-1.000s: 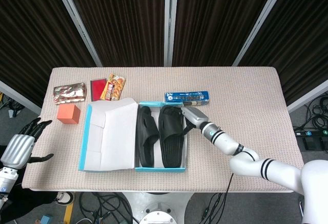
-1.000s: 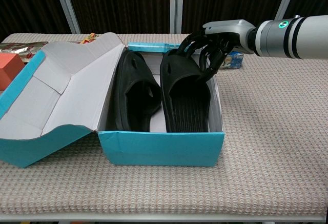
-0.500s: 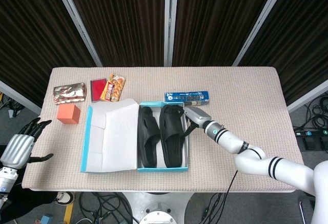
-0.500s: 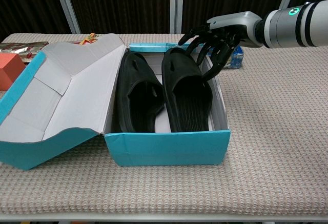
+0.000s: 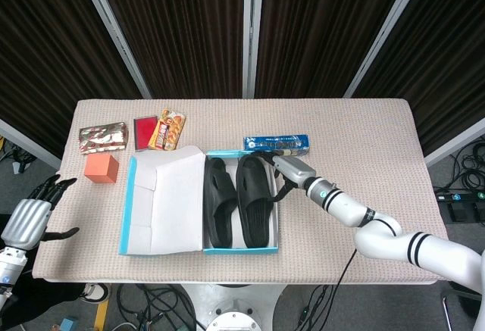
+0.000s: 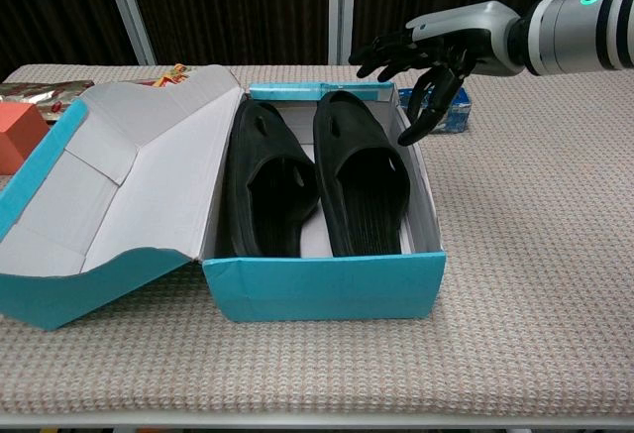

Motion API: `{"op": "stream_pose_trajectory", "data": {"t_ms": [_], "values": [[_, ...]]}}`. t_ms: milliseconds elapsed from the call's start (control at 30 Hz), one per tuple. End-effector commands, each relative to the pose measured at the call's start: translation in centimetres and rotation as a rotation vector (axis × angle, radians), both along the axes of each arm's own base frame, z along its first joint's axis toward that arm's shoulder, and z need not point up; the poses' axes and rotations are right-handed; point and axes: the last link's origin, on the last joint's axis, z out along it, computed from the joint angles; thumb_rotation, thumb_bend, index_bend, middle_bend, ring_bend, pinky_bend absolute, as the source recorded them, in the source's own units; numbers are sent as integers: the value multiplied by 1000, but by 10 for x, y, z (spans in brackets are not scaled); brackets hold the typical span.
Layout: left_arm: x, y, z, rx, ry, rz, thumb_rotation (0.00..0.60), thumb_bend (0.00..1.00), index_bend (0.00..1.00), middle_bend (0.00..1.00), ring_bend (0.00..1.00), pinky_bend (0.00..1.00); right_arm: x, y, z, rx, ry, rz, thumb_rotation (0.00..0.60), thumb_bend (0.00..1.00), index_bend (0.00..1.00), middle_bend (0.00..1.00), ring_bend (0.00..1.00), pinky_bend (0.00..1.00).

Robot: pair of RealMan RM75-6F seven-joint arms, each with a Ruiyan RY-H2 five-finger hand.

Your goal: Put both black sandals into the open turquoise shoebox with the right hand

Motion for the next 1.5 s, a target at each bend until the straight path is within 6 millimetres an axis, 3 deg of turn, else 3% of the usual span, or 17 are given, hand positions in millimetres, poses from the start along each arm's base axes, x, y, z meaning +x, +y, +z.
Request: {"op": "stream_pose_trajectory", "data": {"t_ms": [33,167,267,500,700,1033,1233,1500], "values": [[0,0,0,0,0,-1,600,0,96,148,41,163,4,2,18,-13,1,23,600,0,5,46,0,368],[1,0,-1,-2,0,-4,600,0,96,147,41,163,11,7,36,-44,-46,34,600,0,3,89,32,368],[2,0,-1,-1,-1,-9,600,0,96,147,42,163,20,15,36,-35,-145,13,600,0,5,124,61,368],[3,0,0,4,5,-12,600,0,96,147,41,163,36,26,5,81,-307,-28,600,0,57,164,65,332],[2,0,1,3,4,-4,600,0,96,147,41,163,33,26,-22,135,-276,-13,600,0,57,164,65,318],[0,0,2,4,1,-1,600,0,96,147,41,162,25,22,-40,160,-238,-44,600,0,56,165,70,313],[0,0,2,5,1,-3,600,0,96,147,41,163,24,21,-42,160,-244,-51,600,0,56,165,88,313],[2,1,1,5,3,-9,600,0,96,147,41,162,46,22,-26,133,-352,0,600,0,56,167,88,313]]}}
